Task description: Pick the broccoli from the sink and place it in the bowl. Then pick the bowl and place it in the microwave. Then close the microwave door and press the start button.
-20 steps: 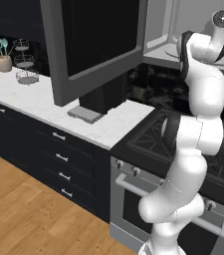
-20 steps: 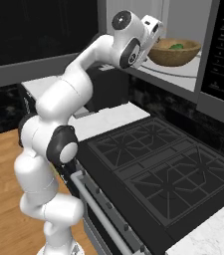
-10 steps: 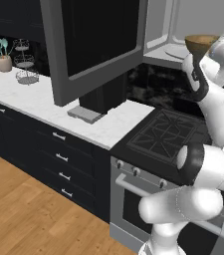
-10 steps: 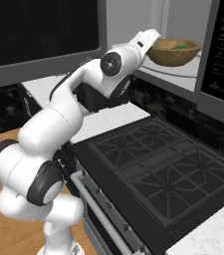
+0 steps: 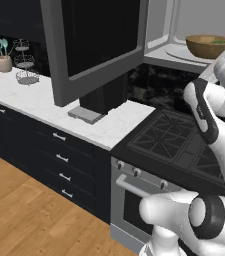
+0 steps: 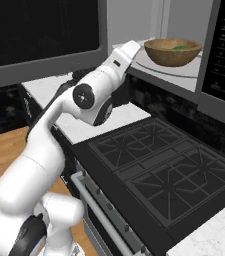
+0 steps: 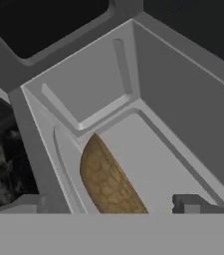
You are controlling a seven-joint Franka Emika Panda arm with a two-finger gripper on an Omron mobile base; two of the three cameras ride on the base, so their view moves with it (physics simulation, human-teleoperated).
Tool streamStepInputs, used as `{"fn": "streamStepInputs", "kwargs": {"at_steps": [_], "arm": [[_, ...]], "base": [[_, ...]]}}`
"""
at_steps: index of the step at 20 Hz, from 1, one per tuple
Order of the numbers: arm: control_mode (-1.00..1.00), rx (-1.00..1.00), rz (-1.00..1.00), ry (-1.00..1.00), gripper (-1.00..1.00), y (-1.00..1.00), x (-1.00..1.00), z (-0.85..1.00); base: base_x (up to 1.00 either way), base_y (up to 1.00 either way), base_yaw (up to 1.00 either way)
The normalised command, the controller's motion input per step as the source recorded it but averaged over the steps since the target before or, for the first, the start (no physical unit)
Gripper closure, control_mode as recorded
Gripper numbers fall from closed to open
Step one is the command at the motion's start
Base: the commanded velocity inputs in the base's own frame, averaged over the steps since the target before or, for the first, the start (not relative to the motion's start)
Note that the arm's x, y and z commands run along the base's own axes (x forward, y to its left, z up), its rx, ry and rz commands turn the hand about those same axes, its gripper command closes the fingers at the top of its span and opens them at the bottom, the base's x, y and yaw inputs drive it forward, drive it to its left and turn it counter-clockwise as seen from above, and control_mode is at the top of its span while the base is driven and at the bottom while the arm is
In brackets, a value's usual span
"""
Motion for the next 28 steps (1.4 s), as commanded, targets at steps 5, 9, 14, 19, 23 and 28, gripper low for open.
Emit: {"fn": "streamStepInputs", "kwargs": {"at_steps": [5, 9, 14, 19, 23, 28], "arm": [[-1.00, 0.00, 0.00, 0.10, -1.00, 0.50, -1.00, 0.46], [-1.00, 0.00, 0.00, 0.27, -1.00, 0.60, -1.00, 0.47], [-1.00, -0.08, 0.00, 0.30, -1.00, 0.60, -1.00, 0.08], [-1.00, -0.13, 0.00, 0.24, -1.00, 0.76, -1.00, 0.00], [-1.00, -0.10, 0.00, 0.09, -1.00, 0.87, -1.00, 0.00], [-1.00, -0.03, 0.01, -0.02, -1.00, 0.92, -0.83, -0.31]], "base": [[0.00, 0.00, 0.00], [0.00, 0.00, 0.00], [0.00, 0.00, 0.00], [0.00, 0.00, 0.00], [0.00, 0.00, 0.00], [0.00, 0.00, 0.00]]}}
